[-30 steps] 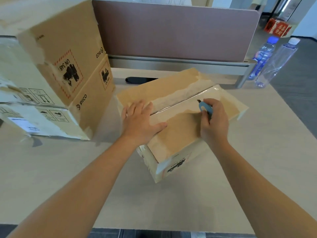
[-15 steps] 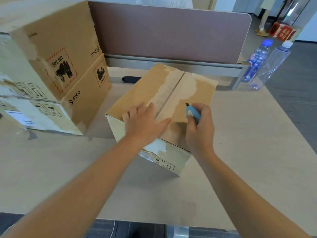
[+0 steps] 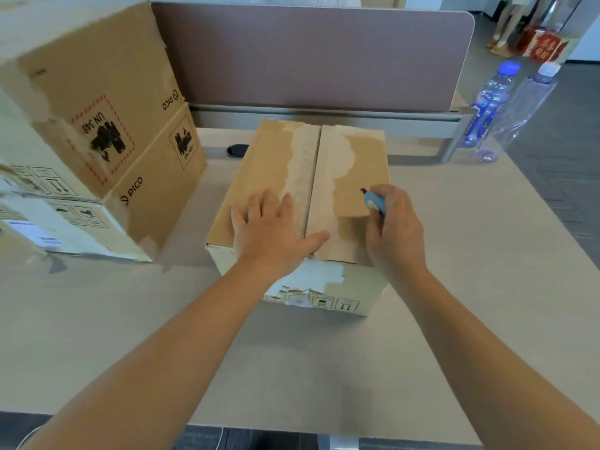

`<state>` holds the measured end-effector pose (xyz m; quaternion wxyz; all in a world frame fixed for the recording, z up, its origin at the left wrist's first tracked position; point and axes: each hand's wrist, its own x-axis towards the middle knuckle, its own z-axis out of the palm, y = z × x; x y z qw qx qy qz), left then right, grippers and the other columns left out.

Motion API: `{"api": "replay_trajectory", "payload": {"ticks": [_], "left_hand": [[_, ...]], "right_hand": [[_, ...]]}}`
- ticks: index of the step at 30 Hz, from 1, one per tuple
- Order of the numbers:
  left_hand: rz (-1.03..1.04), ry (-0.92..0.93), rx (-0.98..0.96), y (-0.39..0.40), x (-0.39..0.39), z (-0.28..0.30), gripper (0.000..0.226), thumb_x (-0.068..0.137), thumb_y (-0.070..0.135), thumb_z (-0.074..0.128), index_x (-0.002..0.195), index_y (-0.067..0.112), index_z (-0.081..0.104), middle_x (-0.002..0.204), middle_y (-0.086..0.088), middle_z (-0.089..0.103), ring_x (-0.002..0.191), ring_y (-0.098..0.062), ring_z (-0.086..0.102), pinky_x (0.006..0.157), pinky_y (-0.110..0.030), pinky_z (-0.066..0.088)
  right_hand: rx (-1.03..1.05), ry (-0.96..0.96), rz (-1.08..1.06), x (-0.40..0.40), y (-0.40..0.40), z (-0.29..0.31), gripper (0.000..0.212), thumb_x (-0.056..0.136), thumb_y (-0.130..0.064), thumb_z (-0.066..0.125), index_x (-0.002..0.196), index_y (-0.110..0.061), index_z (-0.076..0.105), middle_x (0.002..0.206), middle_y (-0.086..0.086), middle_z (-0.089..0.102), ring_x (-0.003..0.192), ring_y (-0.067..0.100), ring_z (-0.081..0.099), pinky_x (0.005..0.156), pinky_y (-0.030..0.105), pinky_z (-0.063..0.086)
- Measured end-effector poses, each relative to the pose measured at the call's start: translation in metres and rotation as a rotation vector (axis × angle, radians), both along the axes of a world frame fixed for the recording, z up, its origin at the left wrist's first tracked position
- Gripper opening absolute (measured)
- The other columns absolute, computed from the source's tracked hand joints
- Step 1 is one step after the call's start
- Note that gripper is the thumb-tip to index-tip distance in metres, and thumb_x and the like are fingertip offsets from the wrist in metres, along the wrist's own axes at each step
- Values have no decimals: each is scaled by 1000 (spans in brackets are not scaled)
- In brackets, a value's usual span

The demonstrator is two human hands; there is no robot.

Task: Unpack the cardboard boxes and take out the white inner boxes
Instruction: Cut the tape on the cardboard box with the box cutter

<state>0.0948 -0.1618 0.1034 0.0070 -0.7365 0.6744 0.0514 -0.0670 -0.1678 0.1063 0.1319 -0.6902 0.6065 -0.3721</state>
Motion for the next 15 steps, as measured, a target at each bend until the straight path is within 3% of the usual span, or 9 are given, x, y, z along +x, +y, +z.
{"api": "replay_trajectory", "payload": {"ticks": [5,7,11,15], "left_hand": [[156,85,80,5,-62,3,91,87,70,20,148,7,-2,155,-19,-5,143,-36,-9,109,-61,-6],[136,140,104,4,-81,6,90,88,68,21,148,5,-3,155,-19,-7,143,-34,-12,108,-61,-9],[18,429,198,1,-114,18,87,88,64,34,149,14,0,156,-12,-13,143,-26,-19,109,-53,-16],[-109,675,220,-3,-112,31,77,90,53,45,150,23,7,157,-1,-12,143,-21,-17,115,-43,-10]], "right_hand": [[45,204,-69,-42,-36,6,37,91,0,38,127,-3,46,128,16,49,100,39,53,81,39,35],[49,176,-111,-53,-38,10,36,91,0,39,126,-3,47,127,16,49,99,40,53,82,41,36],[63,7,-200,-72,-20,10,35,92,-2,41,126,-4,46,128,12,49,107,32,52,85,34,36],[24,-150,-269,-83,-5,5,29,93,-5,43,121,-4,48,120,8,53,99,20,50,72,16,29]]}}
